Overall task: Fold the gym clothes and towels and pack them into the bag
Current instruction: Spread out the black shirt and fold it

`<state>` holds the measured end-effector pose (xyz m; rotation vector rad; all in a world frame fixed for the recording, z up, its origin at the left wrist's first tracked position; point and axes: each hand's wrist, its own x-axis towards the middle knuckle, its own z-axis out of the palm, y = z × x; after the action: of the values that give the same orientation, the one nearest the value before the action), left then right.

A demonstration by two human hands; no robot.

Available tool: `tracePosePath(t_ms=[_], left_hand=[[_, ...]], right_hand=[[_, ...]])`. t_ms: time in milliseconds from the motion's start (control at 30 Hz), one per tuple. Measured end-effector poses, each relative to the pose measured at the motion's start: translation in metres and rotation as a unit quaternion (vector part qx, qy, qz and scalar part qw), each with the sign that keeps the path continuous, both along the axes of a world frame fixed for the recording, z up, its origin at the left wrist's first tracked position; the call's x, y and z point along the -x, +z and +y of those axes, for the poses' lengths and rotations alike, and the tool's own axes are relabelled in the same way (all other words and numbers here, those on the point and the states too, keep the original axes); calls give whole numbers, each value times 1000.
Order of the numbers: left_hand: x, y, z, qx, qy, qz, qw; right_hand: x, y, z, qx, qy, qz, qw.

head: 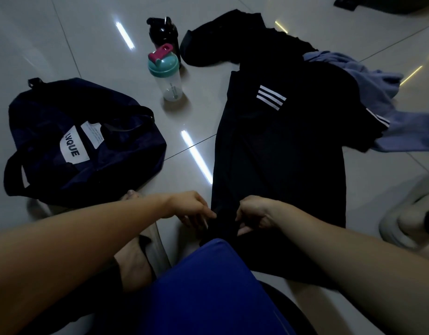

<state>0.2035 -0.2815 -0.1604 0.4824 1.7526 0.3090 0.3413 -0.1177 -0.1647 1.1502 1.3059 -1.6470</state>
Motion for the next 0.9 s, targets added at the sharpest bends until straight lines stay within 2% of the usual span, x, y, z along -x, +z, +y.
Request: tracePosePath(t_ms=[100, 233, 300, 433, 533, 633, 767, 900], left_hand=[[-16, -6, 7, 25, -77, 3, 997], [-28, -10, 16, 92, -155, 20, 983], [-21, -7, 24, 104, -155, 45, 981], [2, -1, 43, 44, -95, 143, 984], [11, 0, 56, 6, -40, 173, 984], [17, -1, 71, 15, -76, 178, 981], [33, 0, 93, 6, -152, 239, 959], [65, -3, 118, -40, -88, 282, 954]], right_hand=[[-10, -6, 2, -76, 122, -24, 989], [-17, -9, 0, -84, 228, -57, 968], [-17, -13, 0, -85, 255, -61, 961], [-10, -12, 5, -82, 289, -58, 952], [7, -16, 18, -157, 225, -18, 961], [28, -23, 40, -260, 127, 66, 955], [56, -24, 68, -243, -19, 109, 964], [95, -24, 115, -298, -156, 123, 934]])
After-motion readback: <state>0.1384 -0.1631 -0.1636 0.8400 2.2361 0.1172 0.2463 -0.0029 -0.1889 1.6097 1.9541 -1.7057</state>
